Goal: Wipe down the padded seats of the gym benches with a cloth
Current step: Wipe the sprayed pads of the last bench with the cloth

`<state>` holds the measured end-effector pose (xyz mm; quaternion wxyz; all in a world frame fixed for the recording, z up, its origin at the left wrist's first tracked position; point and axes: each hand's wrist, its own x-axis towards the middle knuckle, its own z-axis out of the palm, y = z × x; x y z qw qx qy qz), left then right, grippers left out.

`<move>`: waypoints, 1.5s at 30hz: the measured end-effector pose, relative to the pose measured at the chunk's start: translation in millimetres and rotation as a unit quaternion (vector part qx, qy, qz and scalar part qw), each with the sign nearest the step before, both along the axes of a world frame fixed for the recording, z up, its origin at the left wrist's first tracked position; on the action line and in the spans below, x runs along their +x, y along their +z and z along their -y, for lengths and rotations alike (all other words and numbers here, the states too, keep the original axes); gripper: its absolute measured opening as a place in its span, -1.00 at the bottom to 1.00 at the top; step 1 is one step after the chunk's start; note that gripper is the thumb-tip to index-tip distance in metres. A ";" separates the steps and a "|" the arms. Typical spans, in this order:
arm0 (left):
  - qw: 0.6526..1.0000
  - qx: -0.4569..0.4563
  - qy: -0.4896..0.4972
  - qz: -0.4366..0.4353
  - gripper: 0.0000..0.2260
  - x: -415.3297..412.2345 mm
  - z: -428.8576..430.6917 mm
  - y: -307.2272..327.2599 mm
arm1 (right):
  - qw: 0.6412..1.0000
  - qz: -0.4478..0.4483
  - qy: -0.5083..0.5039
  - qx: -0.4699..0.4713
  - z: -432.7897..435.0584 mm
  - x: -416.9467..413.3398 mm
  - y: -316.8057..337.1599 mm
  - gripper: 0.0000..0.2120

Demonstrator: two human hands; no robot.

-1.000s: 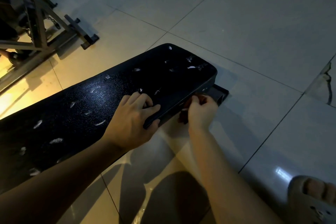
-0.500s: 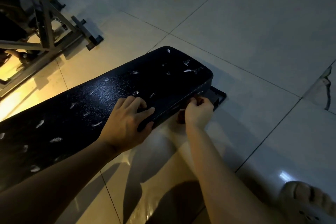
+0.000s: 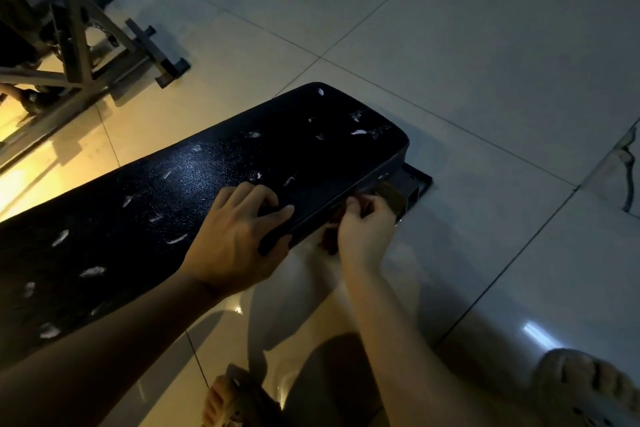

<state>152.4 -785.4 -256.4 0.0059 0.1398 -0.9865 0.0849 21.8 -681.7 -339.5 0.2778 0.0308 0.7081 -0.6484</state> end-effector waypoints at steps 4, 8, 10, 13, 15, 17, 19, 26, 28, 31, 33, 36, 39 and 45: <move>1.000 -0.004 0.002 -0.001 -0.60 0.5 -0.7 -1.5 | 0.995 -0.078 0.035 -0.045 -11.2 32.1 7.1 -0.91; 1.000 -0.011 0.006 0.014 -0.58 -0.6 -0.7 -0.6 | 0.997 -0.027 -0.056 0.041 11.2 -56.1 -40.4 -0.89; 1.000 -0.006 0.005 0.014 -0.58 0.2 -0.5 -0.5 | 0.997 -0.031 -0.059 0.034 9.7 -51.7 -38.2 -0.88; 1.000 -0.006 0.008 0.014 -0.59 -0.4 1.0 -1.1 | 0.996 -0.066 0.027 -0.045 -8.0 19.1 3.2 -0.95; 1.000 -0.004 0.009 0.017 -0.59 -1.1 1.2 -1.6 | 0.990 -0.105 0.034 -0.084 -15.1 35.2 7.6 -0.95; 1.000 -0.006 0.012 0.020 -0.58 -2.2 0.7 -0.5 | 0.995 -0.092 0.015 -0.033 -4.8 2.6 -6.4 -0.93; 1.000 -0.012 0.011 0.023 -0.57 -1.2 -0.5 -0.4 | 0.998 -0.054 -0.033 0.031 5.0 -43.6 -26.4 -0.91; 1.000 -0.011 0.009 0.023 -0.57 -1.4 0.5 -1.0 | 0.990 -0.108 0.025 -0.086 -14.1 31.6 4.1 -0.89; 1.000 -0.005 0.013 0.025 -0.57 -2.2 -0.1 -0.2 | 0.992 -0.112 0.006 -0.064 -6.7 17.4 -3.4 -0.88; 0.999 -0.010 0.012 0.032 -0.56 -1.4 -0.2 0.2 | 0.998 -0.032 -0.061 0.003 8.2 -48.4 -26.8 -0.99; 0.999 -0.008 0.013 0.032 -0.55 -0.3 0.0 0.1 | 0.995 -0.030 -0.092 0.006 8.5 -63.3 -29.1 -0.90; 1.000 -0.014 0.010 0.025 -0.56 -1.3 -0.4 -0.1 | 0.999 -0.023 -0.018 -0.039 -1.4 -14.1 -9.7 -0.92; 1.000 -0.009 0.007 0.019 -0.57 -2.0 0.8 -0.6 | 0.991 -0.081 0.011 -0.101 -13.8 34.9 6.1 -0.94; 1.000 -0.008 0.009 0.028 -0.57 -0.2 0.6 -0.2 | 0.996 0.033 -0.088 -0.007 7.0 -68.6 -24.4 -0.92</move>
